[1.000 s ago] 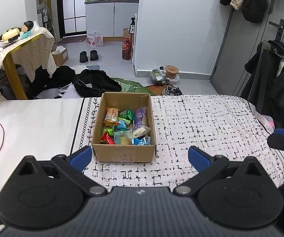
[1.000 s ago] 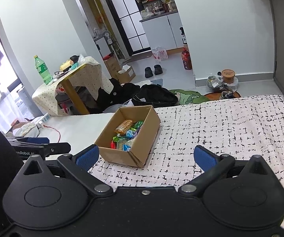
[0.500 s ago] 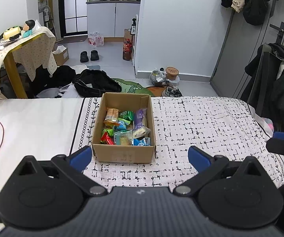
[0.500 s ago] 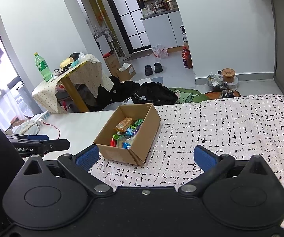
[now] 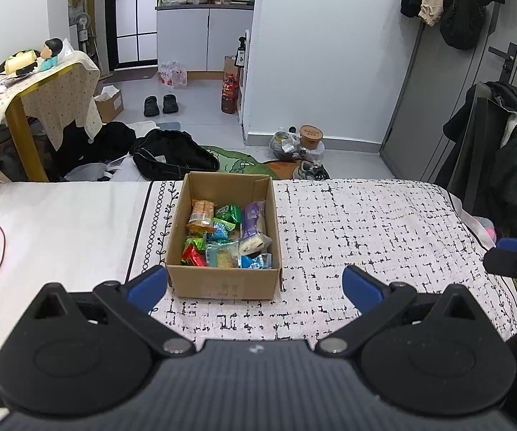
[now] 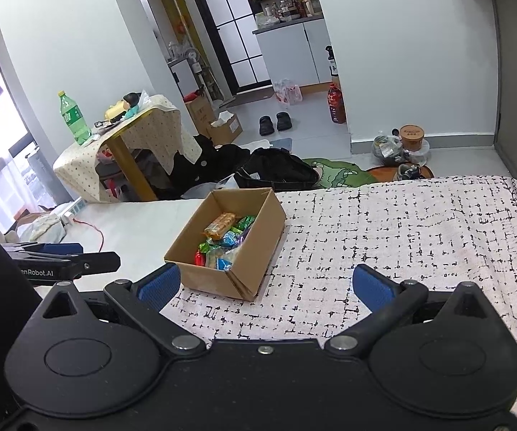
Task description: Organize snacks
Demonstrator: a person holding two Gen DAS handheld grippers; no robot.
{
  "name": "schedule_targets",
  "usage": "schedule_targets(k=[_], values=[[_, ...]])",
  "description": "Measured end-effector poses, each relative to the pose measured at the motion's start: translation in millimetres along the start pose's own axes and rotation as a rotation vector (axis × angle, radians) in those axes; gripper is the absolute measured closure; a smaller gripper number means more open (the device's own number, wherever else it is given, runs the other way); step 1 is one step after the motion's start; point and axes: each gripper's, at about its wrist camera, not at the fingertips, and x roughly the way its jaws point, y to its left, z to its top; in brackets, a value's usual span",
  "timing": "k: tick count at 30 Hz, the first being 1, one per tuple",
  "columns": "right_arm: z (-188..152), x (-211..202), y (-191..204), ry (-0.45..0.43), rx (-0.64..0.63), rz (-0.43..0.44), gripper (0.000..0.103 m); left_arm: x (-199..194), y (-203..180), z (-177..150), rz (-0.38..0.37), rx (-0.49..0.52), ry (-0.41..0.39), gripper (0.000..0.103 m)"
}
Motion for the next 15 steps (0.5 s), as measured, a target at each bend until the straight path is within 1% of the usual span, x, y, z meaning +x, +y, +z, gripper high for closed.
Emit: schedule_targets(k=[15], values=[[3.9,-2.5,-0.8,-0.006,0.005,-0.022,0.0,-0.2,0.6,-0.2,0.001,-0.002,-0.001,0.0]])
